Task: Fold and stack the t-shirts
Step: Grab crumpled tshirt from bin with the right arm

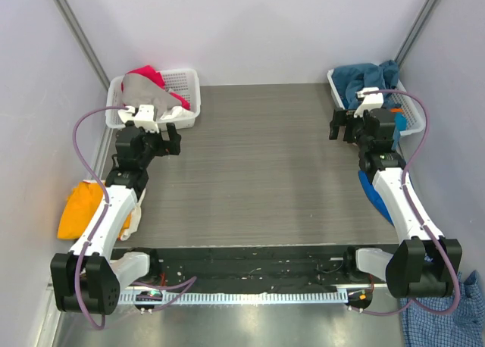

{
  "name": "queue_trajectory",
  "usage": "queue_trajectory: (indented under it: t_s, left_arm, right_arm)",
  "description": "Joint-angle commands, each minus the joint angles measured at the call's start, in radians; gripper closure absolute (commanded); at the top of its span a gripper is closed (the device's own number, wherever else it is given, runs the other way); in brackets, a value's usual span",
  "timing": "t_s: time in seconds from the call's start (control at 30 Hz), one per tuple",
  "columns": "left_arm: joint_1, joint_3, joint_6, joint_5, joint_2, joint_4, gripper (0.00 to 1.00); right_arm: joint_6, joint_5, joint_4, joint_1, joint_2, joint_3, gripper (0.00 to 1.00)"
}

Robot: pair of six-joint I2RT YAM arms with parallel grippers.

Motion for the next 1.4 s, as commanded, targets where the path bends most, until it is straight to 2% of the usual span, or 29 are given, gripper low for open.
queue_trajectory:
  t_s: [0.0, 0.23, 0.37, 0.43, 0.47, 0.57, 0.7, 0.77, 0.87, 1.07, 1.3, 1.37]
  left_arm:
    - [-0.002, 0.005, -0.006, -0.004, -0.004, 0.044, 0.0]
    - [0.0, 0.005, -0.003, -0.01, -0.004, 0.039, 0.0]
    - [-0.002, 0.022, 0.003, -0.012, 0.004, 0.018, 0.0]
    - [0.0, 0.042, 0.012, -0.015, 0.014, -0.017, 0.0]
    - [-0.002, 0.065, 0.015, -0.016, 0.034, -0.028, 0.0]
    - [-0.002, 0.115, 0.036, -0.02, 0.075, -0.073, 0.02]
    - [-0.002, 0.184, 0.066, -0.053, 0.146, -0.137, 0.03]
    - [0.0, 0.217, 0.088, -0.099, 0.175, -0.153, 0.03]
    - [-0.002, 0.246, 0.096, -0.15, 0.235, -0.166, 0.1]
    - [-0.002, 0.251, 0.147, -0.081, 0.304, -0.165, 0.11]
    - [0.0, 0.251, 0.164, -0.072, 0.367, -0.139, 0.12]
    - [-0.002, 0.249, 0.165, -0.069, 0.378, -0.137, 0.12]
  right_arm:
    - [-0.013, 0.004, 0.013, 0.002, 0.019, 0.037, 0.0]
    - [0.026, 0.034, 0.042, 0.002, 0.022, 0.02, 0.0]
    - [-0.009, 0.122, 0.034, 0.002, 0.034, 0.036, 0.0]
    - [-0.04, 0.209, -0.022, 0.002, 0.103, 0.141, 0.01]
    - [-0.106, 0.225, -0.076, 0.002, 0.129, 0.224, 0.12]
    - [-0.203, 0.291, -0.153, 0.002, 0.26, 0.383, 0.22]
    - [-0.237, 0.318, -0.191, -0.021, 0.399, 0.548, 0.16]
    - [-0.218, 0.301, -0.223, -0.043, 0.497, 0.658, 0.16]
    - [-0.189, 0.309, -0.277, -0.081, 0.635, 0.784, 0.18]
    - [-0.175, 0.269, -0.323, -0.118, 0.758, 0.855, 0.28]
    - [-0.185, 0.274, -0.353, -0.139, 0.838, 0.916, 0.36]
    - [-0.189, 0.274, -0.354, -0.142, 0.847, 0.928, 0.44]
